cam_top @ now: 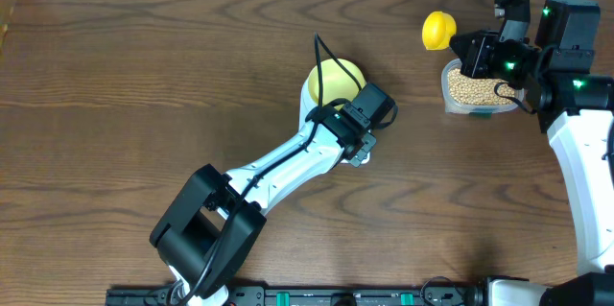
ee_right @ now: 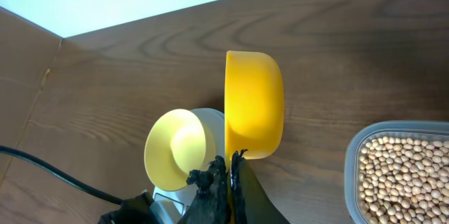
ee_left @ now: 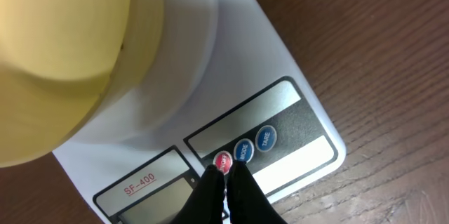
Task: Scoop item into bowl and weigh 50g on scale
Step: 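Press the TARE button on the scale with the left gripper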
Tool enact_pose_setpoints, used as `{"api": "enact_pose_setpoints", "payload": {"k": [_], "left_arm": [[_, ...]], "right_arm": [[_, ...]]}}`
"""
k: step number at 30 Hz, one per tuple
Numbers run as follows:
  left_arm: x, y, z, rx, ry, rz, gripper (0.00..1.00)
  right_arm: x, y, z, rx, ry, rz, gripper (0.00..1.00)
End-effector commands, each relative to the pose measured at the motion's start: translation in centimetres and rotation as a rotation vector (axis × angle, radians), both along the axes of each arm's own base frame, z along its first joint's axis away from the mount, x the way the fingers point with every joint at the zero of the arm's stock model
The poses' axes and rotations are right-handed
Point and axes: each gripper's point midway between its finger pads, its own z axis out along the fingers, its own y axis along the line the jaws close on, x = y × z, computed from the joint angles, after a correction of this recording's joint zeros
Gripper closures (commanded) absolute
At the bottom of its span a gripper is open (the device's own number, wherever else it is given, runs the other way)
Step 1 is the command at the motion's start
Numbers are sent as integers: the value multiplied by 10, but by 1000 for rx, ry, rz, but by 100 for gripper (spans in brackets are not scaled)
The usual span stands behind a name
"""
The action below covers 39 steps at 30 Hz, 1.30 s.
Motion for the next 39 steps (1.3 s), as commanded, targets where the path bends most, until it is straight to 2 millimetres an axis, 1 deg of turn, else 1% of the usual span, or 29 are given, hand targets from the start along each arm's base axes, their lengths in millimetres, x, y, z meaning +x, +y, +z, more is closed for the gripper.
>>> {"api": "enact_pose_setpoints", "payload": {"k": [1, 6, 11, 15, 18, 39], "left_arm": [[-1, 5, -11, 35, 10, -1, 92], [-3, 7, -25, 62, 35, -8, 92], [0, 5, -31, 69, 30, -32, 92], [2, 4, -31, 63, 22, -31, 92], [6, 9, -29, 93, -4, -16, 92], [2, 13, -34, 102, 8, -7, 92]], "right_arm": [[1, 1, 9, -15, -32, 13, 99], [1, 1, 9, -19, -33, 16, 99], [1, 0, 9, -20, -32, 16, 99], [1, 1, 9, -25, -35, 20, 99], [1, 1, 9, -25, -35, 20, 99], [1, 1, 8, -27, -36, 22, 99]]}}
